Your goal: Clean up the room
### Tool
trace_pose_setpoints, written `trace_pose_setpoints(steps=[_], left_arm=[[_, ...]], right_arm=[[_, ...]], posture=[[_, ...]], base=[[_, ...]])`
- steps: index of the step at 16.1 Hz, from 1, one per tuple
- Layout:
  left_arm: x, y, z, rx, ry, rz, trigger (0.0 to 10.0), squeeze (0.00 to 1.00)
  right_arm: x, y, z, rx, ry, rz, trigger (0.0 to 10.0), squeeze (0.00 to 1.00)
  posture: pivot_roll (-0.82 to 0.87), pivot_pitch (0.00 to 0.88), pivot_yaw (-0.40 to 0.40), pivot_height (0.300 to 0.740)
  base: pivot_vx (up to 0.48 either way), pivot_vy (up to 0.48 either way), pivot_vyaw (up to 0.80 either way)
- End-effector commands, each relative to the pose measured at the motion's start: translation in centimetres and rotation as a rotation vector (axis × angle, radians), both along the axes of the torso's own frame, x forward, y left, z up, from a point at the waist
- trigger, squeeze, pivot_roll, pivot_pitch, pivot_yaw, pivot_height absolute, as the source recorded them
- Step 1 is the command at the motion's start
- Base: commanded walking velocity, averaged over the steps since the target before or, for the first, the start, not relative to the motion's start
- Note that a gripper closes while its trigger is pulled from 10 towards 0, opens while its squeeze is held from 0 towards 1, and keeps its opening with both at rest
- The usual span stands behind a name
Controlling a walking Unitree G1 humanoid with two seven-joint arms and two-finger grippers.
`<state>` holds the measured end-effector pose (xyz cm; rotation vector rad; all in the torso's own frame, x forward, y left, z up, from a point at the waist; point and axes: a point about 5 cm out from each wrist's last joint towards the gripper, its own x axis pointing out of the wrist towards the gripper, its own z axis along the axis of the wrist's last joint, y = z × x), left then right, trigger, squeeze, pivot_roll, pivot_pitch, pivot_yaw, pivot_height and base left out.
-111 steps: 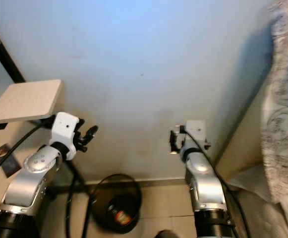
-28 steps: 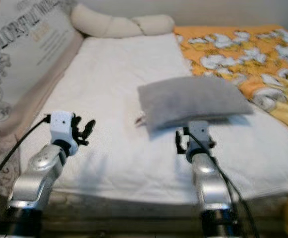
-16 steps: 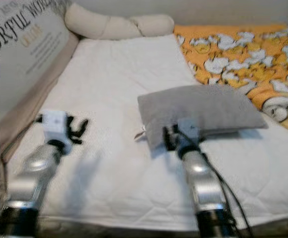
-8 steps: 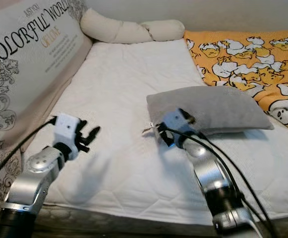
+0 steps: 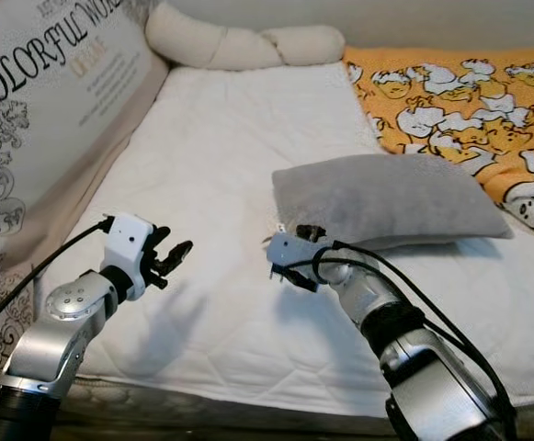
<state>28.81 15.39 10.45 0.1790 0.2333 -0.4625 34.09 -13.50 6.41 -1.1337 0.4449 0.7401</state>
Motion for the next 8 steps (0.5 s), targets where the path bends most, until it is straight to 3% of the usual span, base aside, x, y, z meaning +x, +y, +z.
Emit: trace_pose_setpoints(steps=[1,2,4,6,7,8], left_arm=[[0.2,0.1,0.1,0.008,0.003,-0.005,10.0,0.0],[0.3,-0.2,0.0,0.01,0.011,-0.03,10.0,0.0],[0.2,-0.4,0.0,0.019,0.025,-0.07,10.0,0.0],[-0.4,-0.5,-0.3,0.042,0.06,-0.149,10.0,0.0],[-0.7,-0.4,-0.4,0.049,0.08,-0.189,10.0,0.0],[-0.9,-0.1,-0.4,0.063,0.091,-0.217,10.0,0.0]], right_arm=[[0.2,0.1,0.1,-0.035,-0.018,0.02,10.0,0.0],[0.4,-0.3,-0.2,-0.131,-0.035,0.038,10.0,0.0],[0.5,-1.0,-0.4,-0.202,-0.059,0.022,10.0,0.0],[0.7,-1.5,-0.4,-0.237,-0.096,0.002,3.7,0.0],[0.8,-1.7,-0.4,-0.243,-0.11,-0.006,1.2,0.0],[0.9,-1.7,-0.3,-0.242,-0.116,-0.006,0.0,0.0]], posture=[[-0.03,0.0,0.082,0.74],[-0.03,0.0,0.086,0.74],[-0.04,0.0,0.093,0.74],[-0.04,0.0,0.104,0.74],[-0.04,0.0,0.105,0.74],[-0.04,0.0,0.105,0.74]], base=[[0.0,0.0,0.0],[0.0,0.0,0.0],[0.0,0.0,0.0],[0.0,0.0,0.0],[0.0,0.0,0.0],[0.0,0.0,0.0]])
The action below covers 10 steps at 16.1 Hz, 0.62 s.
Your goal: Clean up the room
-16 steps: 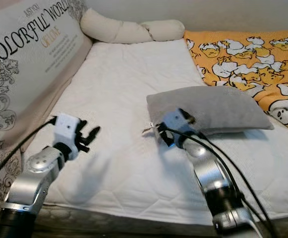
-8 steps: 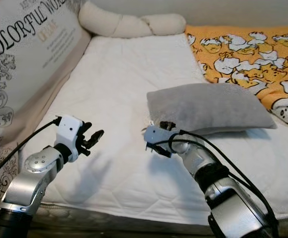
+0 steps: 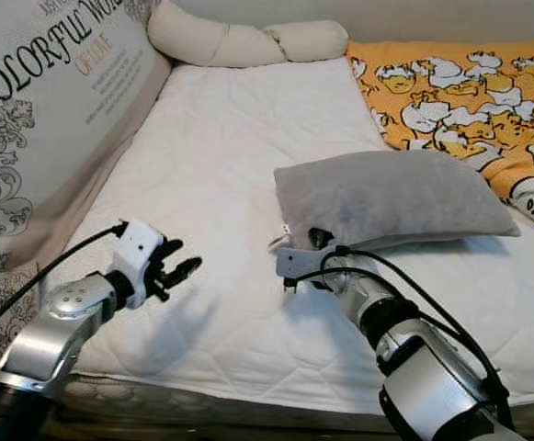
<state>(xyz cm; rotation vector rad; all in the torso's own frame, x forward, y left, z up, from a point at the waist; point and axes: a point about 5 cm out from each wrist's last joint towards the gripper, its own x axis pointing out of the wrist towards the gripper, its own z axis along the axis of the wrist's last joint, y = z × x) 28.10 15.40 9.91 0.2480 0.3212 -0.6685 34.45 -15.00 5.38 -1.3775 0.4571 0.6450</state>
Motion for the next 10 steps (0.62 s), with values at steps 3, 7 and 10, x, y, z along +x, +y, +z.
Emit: trace_pose_setpoints(steps=[3,7,10], left_arm=[[-0.59,0.84,0.03,0.029,0.032,-0.075,10.0,0.0],[-0.66,0.7,0.13,0.026,0.056,-0.139,10.0,0.0],[-0.45,0.38,0.12,0.035,0.061,-0.155,10.0,0.0]], right_arm=[[0.67,-0.06,0.69,-0.018,-0.039,0.012,0.0,0.0],[1.03,-0.39,1.23,0.019,-0.077,-0.014,0.0,0.0],[1.28,-0.98,1.56,0.041,-0.108,-0.05,0.0,0.0]], posture=[[-0.06,0.0,0.112,0.74],[-0.07,0.0,0.139,0.74],[-0.08,0.0,0.15,0.74]], base=[[0.0,0.0,0.0],[0.0,0.0,0.0],[0.0,0.0,0.0]])
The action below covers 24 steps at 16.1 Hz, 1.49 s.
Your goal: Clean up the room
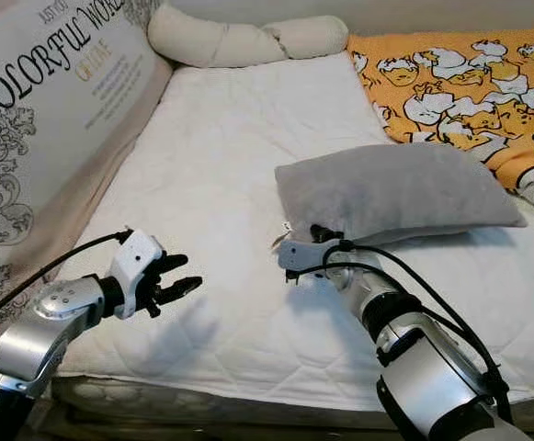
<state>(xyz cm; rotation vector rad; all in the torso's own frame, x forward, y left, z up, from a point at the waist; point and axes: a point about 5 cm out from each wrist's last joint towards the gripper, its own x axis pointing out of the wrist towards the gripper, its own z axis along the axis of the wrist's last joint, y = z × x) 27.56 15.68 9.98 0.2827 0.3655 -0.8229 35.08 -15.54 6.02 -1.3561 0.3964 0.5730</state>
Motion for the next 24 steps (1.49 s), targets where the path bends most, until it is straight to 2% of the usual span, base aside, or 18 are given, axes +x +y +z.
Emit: trace_pose_setpoints(steps=[1,3,5,7,9,10,11,12,13,14,16,17,19,20,21,22,23,24], left_arm=[[0.1,0.0,0.0,0.006,0.009,-0.006,10.0,0.0],[0.1,-0.2,0.1,0.001,0.006,-0.006,10.0,0.0],[-0.1,-0.2,-0.1,0.0,-0.001,0.012,10.0,0.0],[-0.6,0.3,-0.4,-0.014,-0.008,0.064,10.0,0.0],[-0.5,0.7,-0.5,-0.03,-0.019,0.11,10.0,0.0],[0.0,1.5,-0.4,-0.008,-0.044,0.165,10.0,0.0],[1.3,2.7,0.2,0.012,-0.103,0.291,10.0,0.0],[1.6,3.1,0.4,0.01,-0.117,0.326,10.0,0.0],[2.5,4.3,1.2,0.002,-0.172,0.458,10.0,0.0],[2.6,4.7,1.4,-0.003,-0.184,0.493,10.0,0.0],[3.3,6.6,2.3,-0.004,-0.244,0.642,10.0,0.0],[3.4,7.2,2.5,-0.011,-0.256,0.686,10.0,0.0],[3.5,7.4,2.4,-0.016,-0.258,0.704,10.0,0.0],[3.5,7.3,2.4,-0.02,-0.266,0.708,10.0,0.0],[3.6,7.3,2.4,-0.021,-0.278,0.723,10.0,0.0],[3.6,7.3,2.3,-0.022,-0.279,0.735,10.0,0.0],[3.7,7.5,2.4,-0.015,-0.287,0.753,10.0,0.0],[3.8,7.9,2.4,-0.006,-0.295,0.781,10.0,0.0]], right_arm=[[0.8,-0.7,1.1,0.023,-0.038,-0.054,0.0,0.0],[1.0,-0.9,1.5,0.064,-0.041,-0.085,0.4,0.0],[1.1,-1.0,1.6,0.078,-0.035,-0.091,0.3,0.0],[1.7,-0.5,2.5,0.101,-0.044,-0.078,0.0,0.0],[2.3,0.1,3.5,0.171,-0.063,-0.087,0.0,0.0],[3.1,1.1,5.0,0.251,-0.107,-0.09,0.0,0.0],[4.1,3.5,7.6,0.462,-0.153,-0.065,0.0,0.0],[4.3,4.3,8.3,0.51,-0.161,-0.039,0.0,0.0],[4.5,6.9,10.6,0.688,-0.166,0.065,0.0,0.0],[4.5,7.5,11.3,0.749,-0.161,0.083,0.0,0.0],[4.3,10.1,14.8,1.02,-0.157,0.196,0.0,0.0],[4.1,10.7,16.1,1.077,-0.149,0.257,0.0,0.0],[3.9,10.5,16.4,1.045,-0.158,0.308,0.0,0.0],[4.0,9.9,17.3,1.118,-0.163,0.309,0.0,0.0],[3.8,9.5,19.4,1.277,-0.164,0.334,0.0,0.0],[3.6,9.1,21.0,1.38,-0.172,0.362,0.0,0.0],[2.9,8.2,21.6,1.373,-0.151,0.424,0.0,0.0],[2.3,7.4,20.8,1.289,-0.106,0.464,0.0,0.0]], posture=[[-0.07,0.0,0.148,0.74],[-0.07,0.0,0.139,0.74],[-0.05,0.0,0.112,0.74],[-0.03,0.0,0.074,0.74],[-0.02,0.0,0.064,0.74],[-0.01,0.0,0.056,0.74],[-0.01,0.0,0.058,0.74],[-0.01,0.0,0.059,0.74],[-0.01,0.0,0.06,0.74],[-0.01,0.0,0.059,0.74],[-0.01,0.0,0.055,0.74],[-0.01,0.0,0.055,0.74],[-0.01,0.0,0.054,0.74],[-0.02,0.0,0.063,0.74],[-0.03,0.0,0.072,0.74],[-0.03,0.0,0.07,0.74],[-0.03,0.0,0.07,0.74],[-0.03,0.0,0.075,0.74]], base=[[0.0,0.0,0.0],[0.0,0.0,0.0],[0.0,0.0,0.0],[0.0,0.0,0.0],[0.0,0.0,0.0],[0.0,0.0,0.0],[0.0,0.0,0.0],[0.0,0.0,0.0],[0.0,0.0,0.0],[0.0,0.0,0.0],[0.0,0.0,0.0],[0.0,0.0,0.0],[0.0,0.0,0.0],[0.0,0.0,0.0],[0.0,0.0,0.0],[0.0,0.0,0.0],[0.0,0.0,0.0],[0.0,0.0,0.0]])
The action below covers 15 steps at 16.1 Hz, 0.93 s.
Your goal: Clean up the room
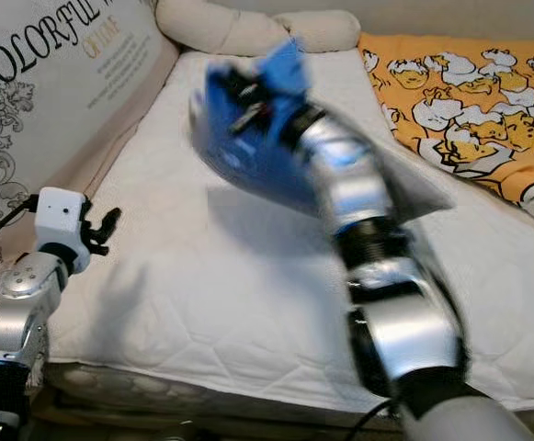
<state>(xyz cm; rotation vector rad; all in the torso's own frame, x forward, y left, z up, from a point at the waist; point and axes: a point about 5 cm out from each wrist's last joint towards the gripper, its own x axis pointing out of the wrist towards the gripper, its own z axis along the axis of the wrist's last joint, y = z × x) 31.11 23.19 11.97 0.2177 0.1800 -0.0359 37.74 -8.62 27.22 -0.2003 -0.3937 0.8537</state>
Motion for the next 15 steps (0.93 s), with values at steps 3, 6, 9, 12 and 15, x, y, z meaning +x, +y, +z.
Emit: trace_pose_setpoints(steps=[3,6,9,12,15], left_arm=[[0.7,2.7,1.2,0.011,-0.059,0.157,10.0,0.0],[0.9,2.2,1.3,0.018,-0.053,0.134,10.0,0.0],[1.2,0.6,0.4,0.002,-0.017,0.071,10.0,0.0],[1.9,0.1,0.3,0.028,-0.001,0.025,10.0,0.0],[2.6,0.0,0.6,0.044,0.002,0.005,10.0,0.0]], right_arm=[[-4.0,-3.2,-9.1,-0.324,0.221,0.203,0.0,0.0],[-7.5,-6.2,-15.1,-0.501,0.425,0.24,0.0,0.0],[-9.3,-8.1,-16.6,-0.496,0.552,0.229,10.0,1.0],[-10.0,-8.7,-14.3,-0.477,0.583,0.336,10.0,1.0],[-11.2,-9.3,-12.9,-0.494,0.632,0.434,10.0,1.0]], posture=[[-0.06,0.0,0.101,0.74],[-0.07,0.0,0.114,0.74],[-0.08,0.0,0.131,0.74],[-0.08,0.0,0.134,0.74],[-0.08,0.0,0.135,0.74]], base=[[0.0,0.0,0.0],[0.0,0.0,0.0],[0.0,0.0,0.0],[0.0,0.0,0.0],[0.0,0.0,0.0]])
